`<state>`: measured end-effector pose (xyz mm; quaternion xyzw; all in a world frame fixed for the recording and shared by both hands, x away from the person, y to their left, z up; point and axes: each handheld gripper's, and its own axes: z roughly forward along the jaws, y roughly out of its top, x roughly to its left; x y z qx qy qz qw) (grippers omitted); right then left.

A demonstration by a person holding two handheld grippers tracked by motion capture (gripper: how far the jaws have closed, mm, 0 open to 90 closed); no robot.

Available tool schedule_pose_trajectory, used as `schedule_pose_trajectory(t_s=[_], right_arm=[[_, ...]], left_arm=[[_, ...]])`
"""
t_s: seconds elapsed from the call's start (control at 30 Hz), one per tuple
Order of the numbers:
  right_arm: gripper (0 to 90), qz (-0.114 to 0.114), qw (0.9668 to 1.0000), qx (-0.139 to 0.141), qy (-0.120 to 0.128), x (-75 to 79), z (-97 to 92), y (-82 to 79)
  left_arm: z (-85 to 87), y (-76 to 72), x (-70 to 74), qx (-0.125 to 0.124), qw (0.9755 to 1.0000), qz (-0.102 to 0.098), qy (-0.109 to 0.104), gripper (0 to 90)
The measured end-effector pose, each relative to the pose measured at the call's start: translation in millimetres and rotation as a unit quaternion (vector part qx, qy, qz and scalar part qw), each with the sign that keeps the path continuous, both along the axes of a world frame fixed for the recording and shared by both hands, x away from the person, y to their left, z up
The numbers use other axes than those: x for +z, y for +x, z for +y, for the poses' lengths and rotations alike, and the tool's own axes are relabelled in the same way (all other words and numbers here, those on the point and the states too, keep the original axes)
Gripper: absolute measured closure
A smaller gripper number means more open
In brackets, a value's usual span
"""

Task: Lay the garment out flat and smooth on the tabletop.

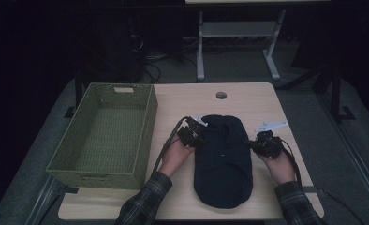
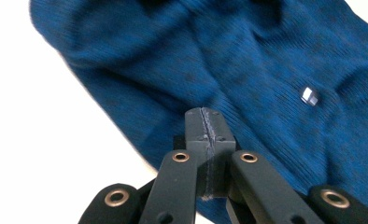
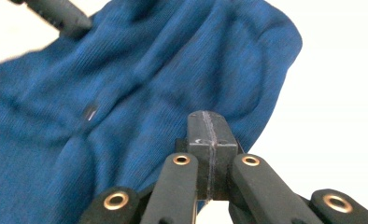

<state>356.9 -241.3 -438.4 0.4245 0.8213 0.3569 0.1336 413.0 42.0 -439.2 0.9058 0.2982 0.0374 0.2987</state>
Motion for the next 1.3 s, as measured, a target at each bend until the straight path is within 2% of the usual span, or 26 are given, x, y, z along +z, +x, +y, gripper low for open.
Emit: schedule_pose_trajectory(t_s=[0.03, 0.07, 0.1, 0.13, 0.2, 0.33, 0.4, 0.43, 0.57, 0.7, 0.9, 1.07, 1.23, 1.3], right_arm=[[89.6, 0.010, 0.9999, -0.006, 0.001, -0.6, -0.4, 6.3], [89.7, 0.004, 0.9999, -0.010, -0.003, -1.5, -1.3, 12.0], [89.6, -0.002, 0.9998, -0.020, 0.004, -4.5, -4.0, 20.9], [89.7, 0.009, 0.9997, -0.023, 0.002, -6.9, -4.6, 26.5], [89.7, 0.011, 0.9996, -0.027, -0.005, -9.7, -4.9, 31.2], [89.7, 0.010, 0.9996, -0.027, -0.007, -19.6, -5.9, 40.3], [89.7, 0.022, 0.9992, -0.025, -0.022, -26.1, -2.6, 41.3], [89.7, 0.019, 0.9992, -0.023, -0.025, -28.0, -2.0, 41.3], [89.7, 0.020, 0.9992, -0.016, -0.032, -26.8, 1.4, 36.6], [89.7, 0.025, 0.9991, -0.009, -0.034, -25.8, 3.0, 31.8], [89.7, 0.030, 0.9988, 0.007, -0.038, -24.6, 7.2, 15.4], [89.7, 0.029, 0.9985, 0.016, -0.043, -23.9, 9.8, 6.0], [89.6, 0.034, 0.9980, 0.029, -0.043, -22.9, 13.4, -6.6], [89.6, 0.028, 0.9979, 0.037, -0.045, -23.2, 16.2, -14.1]], left_arm=[[0.6, 3.3, 0.8, 0.005, 1.0000, -0.003, -0.001, 90.0], [0.9, 6.4, 0.9, 0.011, 0.9999, -0.005, -0.002, 90.0], [0.6, 12.4, -0.2, 0.015, 0.9999, -0.006, -0.002, 90.0], [-0.3, 15.1, -1.8, 0.016, 0.9999, -0.005, -0.002, 90.0], [-1.6, 17.0, -4.1, 0.017, 0.9998, -0.005, -0.002, 90.0], [-4.8, 21.1, -13.1, 0.016, 0.9998, 0.003, 0.013, 90.0], [-3.1, 20.9, -13.6, 0.016, 0.9998, 0.006, 0.011, 90.0], [-2.9, 20.0, -13.5, 0.016, 0.9998, 0.005, 0.012, 90.0], [-1.6, 12.9, -13.0, 0.010, 0.9998, 0.002, 0.019, 90.0], [3.1, 3.1, -13.5, 0.005, 0.9999, 0.003, 0.014, 90.0], [9.8, -16.7, -14.0, -0.004, 1.0000, 0.005, 0.007, 90.0], [13.3, -26.5, -14.0, -0.008, 0.9999, 0.011, 0.004, 90.0], [17.9, -38.1, -13.3, -0.013, 0.9998, 0.011, 0.008, 90.0], [21.2, -45.4, -12.9, -0.017, 0.9997, 0.013, 0.010, 90.0]])
